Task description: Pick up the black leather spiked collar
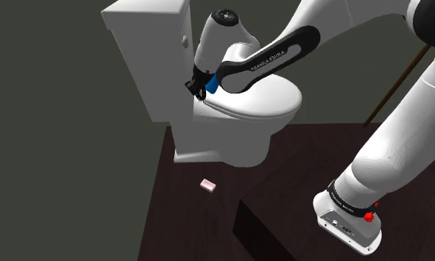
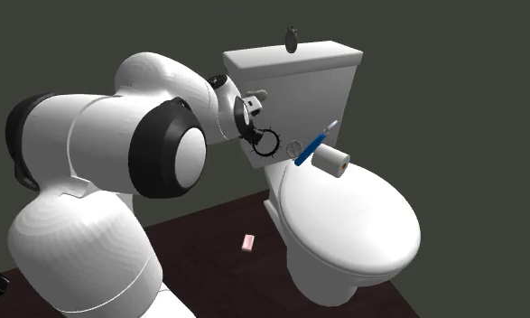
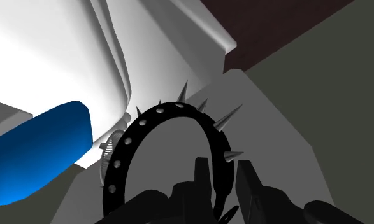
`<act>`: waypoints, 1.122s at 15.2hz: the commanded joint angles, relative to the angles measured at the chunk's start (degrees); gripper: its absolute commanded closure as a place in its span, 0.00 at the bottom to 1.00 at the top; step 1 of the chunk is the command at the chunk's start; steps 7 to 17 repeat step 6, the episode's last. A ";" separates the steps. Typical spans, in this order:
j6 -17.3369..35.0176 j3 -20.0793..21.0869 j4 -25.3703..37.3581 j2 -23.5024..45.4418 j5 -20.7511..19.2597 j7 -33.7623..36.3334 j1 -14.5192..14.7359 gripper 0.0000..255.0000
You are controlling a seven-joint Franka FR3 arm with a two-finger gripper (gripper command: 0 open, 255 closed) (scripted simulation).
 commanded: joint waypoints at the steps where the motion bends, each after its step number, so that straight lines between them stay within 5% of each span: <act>1: -1.26 0.20 0.43 -1.06 1.75 -1.50 -0.08 1.00; 17: -3.28 0.35 1.47 -2.32 3.91 -3.39 -0.05 1.00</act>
